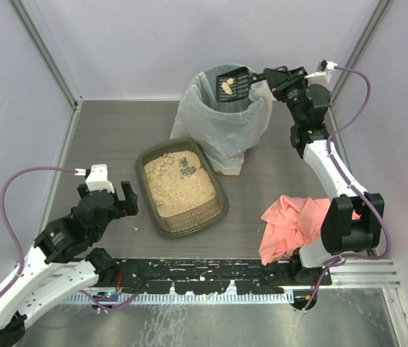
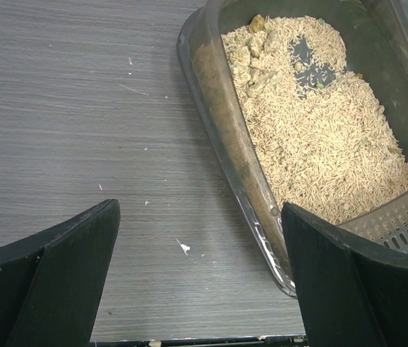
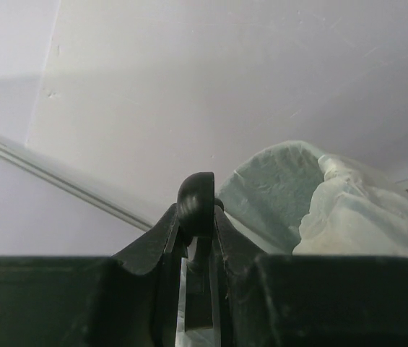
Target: Clean the litter box
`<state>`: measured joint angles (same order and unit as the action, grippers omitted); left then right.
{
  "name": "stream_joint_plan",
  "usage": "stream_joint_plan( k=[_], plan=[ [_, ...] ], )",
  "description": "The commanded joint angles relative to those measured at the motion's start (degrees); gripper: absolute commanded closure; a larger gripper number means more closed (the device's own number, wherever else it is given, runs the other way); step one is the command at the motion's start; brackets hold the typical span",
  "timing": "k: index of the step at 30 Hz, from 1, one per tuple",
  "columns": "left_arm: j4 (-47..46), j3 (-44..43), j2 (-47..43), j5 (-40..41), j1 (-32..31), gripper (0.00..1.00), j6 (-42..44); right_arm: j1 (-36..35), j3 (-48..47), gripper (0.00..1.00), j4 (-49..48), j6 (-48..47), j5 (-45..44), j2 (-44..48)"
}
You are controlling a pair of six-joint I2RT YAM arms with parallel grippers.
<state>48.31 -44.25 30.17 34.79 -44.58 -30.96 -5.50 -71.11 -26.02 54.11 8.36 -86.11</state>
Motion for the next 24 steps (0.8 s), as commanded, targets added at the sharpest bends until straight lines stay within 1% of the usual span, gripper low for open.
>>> stream_joint_plan(
  k=[1,3,6,10,15,19,24],
  plan=[
    [-2.39,0.0,-1.52,1.8,-0.05,0.04,-0.72,-0.03,-4.6,1.0,-3.53,-11.34,-0.51,0.1],
    [-2.44,0.06,-1.76,1.7,0.0,0.04,-0.69,-0.08,-4.9,0.99,-4.31,-15.67,0.65,-0.39],
    [-2.51,0.12,-1.89,1.61,0.01,0.04,-0.7,-0.11,-2.95,0.99,-10.05,-22.22,3.07,-0.24],
    [-2.79,0.31,-1.86,1.5,-0.03,0.04,-0.68,-0.24,-3.17,0.99,-11.14,-30.72,5.89,-0.12],
    [-2.88,0.49,-1.94,1.41,-0.01,0.04,-0.68,-1.13,-4.55,0.99,-9.14,-41.87,8.82,0.19],
    [-2.96,0.57,-2.13,1.51,-0.04,0.04,-0.68,-2.88,-6.02,0.99,-6.44,-50.0,8.25,0.2],
    [-2.61,0.39,-2.59,1.42,0.0,0.03,-0.68,-4.28,-8.33,0.99,-4.84,-53.47,8.69,0.0]
  ],
)
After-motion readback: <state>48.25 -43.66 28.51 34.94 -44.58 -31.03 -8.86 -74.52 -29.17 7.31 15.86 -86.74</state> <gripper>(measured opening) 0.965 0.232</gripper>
